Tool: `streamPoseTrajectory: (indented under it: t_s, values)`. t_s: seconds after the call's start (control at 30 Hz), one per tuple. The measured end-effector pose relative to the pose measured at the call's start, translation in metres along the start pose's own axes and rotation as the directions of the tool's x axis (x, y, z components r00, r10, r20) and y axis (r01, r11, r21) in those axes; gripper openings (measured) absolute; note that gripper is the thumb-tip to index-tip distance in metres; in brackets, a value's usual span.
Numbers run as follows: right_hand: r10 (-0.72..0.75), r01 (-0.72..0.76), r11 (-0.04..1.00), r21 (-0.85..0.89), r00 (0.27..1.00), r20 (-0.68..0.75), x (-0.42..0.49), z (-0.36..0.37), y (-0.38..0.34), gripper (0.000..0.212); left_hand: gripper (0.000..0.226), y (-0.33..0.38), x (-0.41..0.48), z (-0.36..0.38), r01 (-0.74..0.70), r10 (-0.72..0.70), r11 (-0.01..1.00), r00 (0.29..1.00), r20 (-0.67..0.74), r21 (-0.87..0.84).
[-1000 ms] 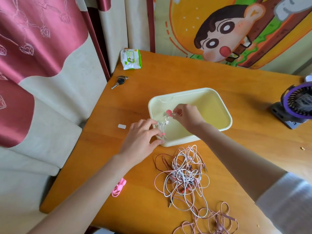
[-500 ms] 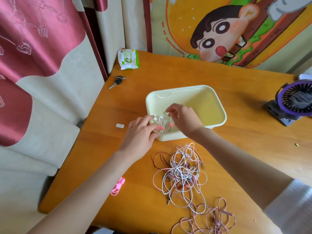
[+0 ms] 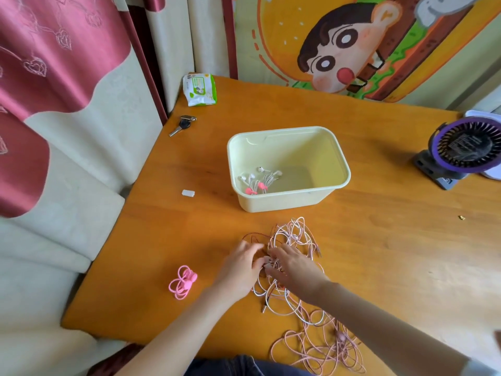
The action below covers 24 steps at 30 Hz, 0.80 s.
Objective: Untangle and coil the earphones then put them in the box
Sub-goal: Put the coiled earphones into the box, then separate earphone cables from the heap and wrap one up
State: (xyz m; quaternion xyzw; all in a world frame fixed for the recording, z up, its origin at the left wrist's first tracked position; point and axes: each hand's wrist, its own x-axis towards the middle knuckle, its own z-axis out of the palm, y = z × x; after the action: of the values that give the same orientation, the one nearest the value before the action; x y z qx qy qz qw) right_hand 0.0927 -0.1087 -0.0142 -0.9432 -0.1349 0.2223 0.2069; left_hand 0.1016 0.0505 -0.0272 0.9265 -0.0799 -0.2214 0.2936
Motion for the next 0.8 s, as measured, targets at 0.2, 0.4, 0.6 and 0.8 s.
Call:
streamPoseTrajectory:
  t_s: [0.2, 0.4, 0.6, 0.8]
  values:
    - [0.123, -0.124, 0.992, -0.007, 0.992, -0.025, 0.001, 0.012, 0.007, 0.033, 0.033, -0.016, -0.005, 0.01, -0.035, 0.044, 0.973, 0.998, -0.034, 0.229]
    - [0.225, -0.213, 0.971, 0.111, 0.968, -0.115, -0.002, 0.007, 0.027, 0.027, 0.03, -0.033, -0.009, -0.002, 0.117, -0.112, 0.992, 0.989, -0.101, 0.049]
    - [0.159, -0.153, 0.987, 0.043, 0.941, -0.299, -0.014, 0.007, 0.033, 0.038, 0.016, -0.025, -0.014, -0.004, 0.143, -0.118, 0.988, 0.948, -0.294, 0.065]
    - [-0.078, 0.094, 0.992, 0.081, 0.981, -0.178, -0.045, 0.008, 0.026, 0.006, 0.023, -0.001, -0.027, 0.004, -0.228, 0.241, 0.969, 0.953, -0.184, 0.09]
